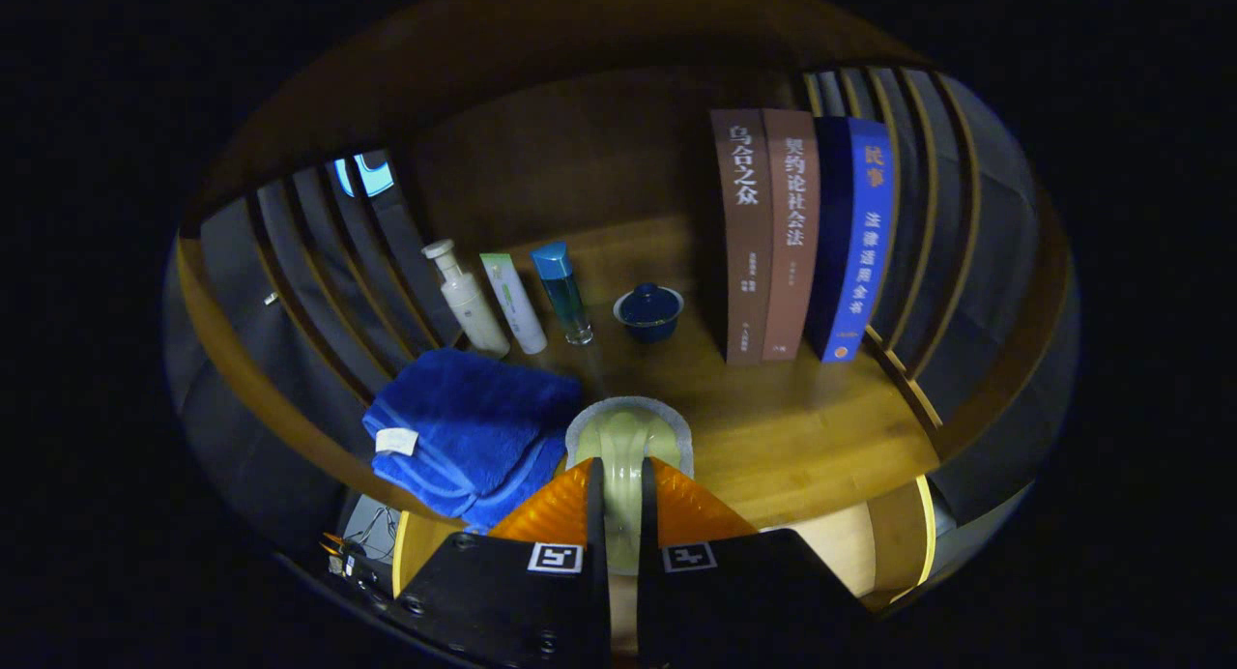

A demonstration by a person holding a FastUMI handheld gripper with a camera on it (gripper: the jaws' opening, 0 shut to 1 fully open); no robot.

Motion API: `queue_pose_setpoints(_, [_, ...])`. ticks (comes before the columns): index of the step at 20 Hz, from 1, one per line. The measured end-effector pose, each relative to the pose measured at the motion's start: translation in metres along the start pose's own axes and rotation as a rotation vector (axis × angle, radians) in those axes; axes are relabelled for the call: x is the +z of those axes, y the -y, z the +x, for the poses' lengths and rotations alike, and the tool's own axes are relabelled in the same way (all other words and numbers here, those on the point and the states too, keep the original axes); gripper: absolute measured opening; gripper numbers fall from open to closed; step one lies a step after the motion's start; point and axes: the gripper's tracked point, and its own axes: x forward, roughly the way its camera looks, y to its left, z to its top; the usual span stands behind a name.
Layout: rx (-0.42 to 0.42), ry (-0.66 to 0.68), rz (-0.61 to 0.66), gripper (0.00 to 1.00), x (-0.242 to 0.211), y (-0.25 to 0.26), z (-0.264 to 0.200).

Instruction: Pull open the drawer, take out the items inside it, and place them on the countertop above the cabinet.

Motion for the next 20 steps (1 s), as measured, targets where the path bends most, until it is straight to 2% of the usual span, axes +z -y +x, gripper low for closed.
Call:
queue_pose_setpoints(7, [-0.034,-0.064,-0.01,0.17,0.006,0.005,0.048])
queue_pose_setpoints(10, [-0.035,-0.074,-0.007,0.26,0.005,0.007,0.051])
queue_pose_setpoints(13, [-0.039,-0.075,0.002,0.4,0.003,0.009,0.05])
queue_pose_setpoints(18, [-0.042,-0.009,-0.019,1.0,0.01,0.007,0.025])
queue_pose_setpoints(20, [-0.03,0.03,-0.023,1.0,0.011,0.002,0.004])
